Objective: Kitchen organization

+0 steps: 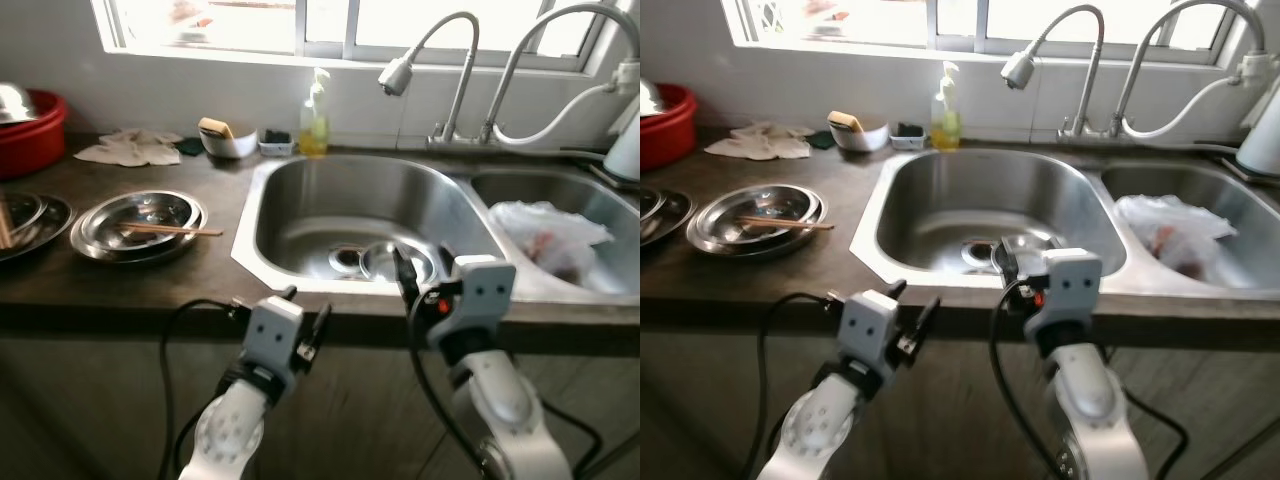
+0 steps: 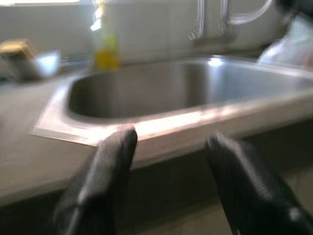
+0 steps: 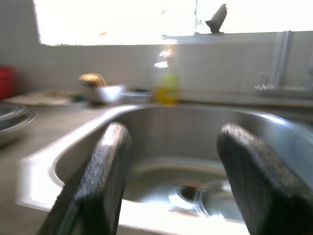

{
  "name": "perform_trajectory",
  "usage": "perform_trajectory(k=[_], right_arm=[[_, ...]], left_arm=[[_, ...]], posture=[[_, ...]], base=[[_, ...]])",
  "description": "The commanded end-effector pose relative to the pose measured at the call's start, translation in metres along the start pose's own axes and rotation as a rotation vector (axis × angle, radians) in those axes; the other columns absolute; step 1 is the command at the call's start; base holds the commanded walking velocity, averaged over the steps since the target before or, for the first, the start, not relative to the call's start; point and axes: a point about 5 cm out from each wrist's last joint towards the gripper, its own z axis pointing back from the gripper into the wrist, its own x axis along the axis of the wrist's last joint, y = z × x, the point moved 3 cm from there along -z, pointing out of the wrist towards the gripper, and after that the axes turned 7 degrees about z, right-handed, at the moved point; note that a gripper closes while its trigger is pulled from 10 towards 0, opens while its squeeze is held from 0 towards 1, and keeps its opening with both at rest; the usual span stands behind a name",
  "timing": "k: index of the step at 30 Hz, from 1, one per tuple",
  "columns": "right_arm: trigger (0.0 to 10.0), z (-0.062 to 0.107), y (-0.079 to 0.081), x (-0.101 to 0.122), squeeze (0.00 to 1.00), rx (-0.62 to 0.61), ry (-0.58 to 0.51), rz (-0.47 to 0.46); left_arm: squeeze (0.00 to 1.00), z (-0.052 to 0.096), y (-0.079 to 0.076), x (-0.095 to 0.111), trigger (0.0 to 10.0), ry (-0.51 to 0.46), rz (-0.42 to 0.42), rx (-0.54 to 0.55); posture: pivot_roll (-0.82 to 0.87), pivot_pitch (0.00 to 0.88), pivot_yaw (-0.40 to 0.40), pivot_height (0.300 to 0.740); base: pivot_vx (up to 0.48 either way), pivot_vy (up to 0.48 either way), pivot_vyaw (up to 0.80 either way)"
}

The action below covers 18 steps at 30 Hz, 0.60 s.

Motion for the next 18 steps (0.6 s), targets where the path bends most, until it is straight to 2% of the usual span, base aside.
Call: perform_trajectory(k=[1, 18], right_arm=[[10.0, 0.0022, -0.0014, -0.0012, 0.0, -0.012, 0.007, -0.002], [10.0, 0.0015, -0.0022, -0.0026, 0.0, -0.026, 0.015, 0.002]], left_arm=[[0.0, -0.0022, -0.0015, 0.0009, 10.0, 0.0, -0.009, -0.014], [0.0, -0.0015, -0.0008, -0.0009, 10.0, 0.006, -0.011, -0.014]], posture=[[0.0, 0.0, -0.042, 0.74], [0.0, 0.0, -0.04, 0.74]], base=[[-0.289, 0.0, 0.0], [-0.289, 0.0, 0.0]])
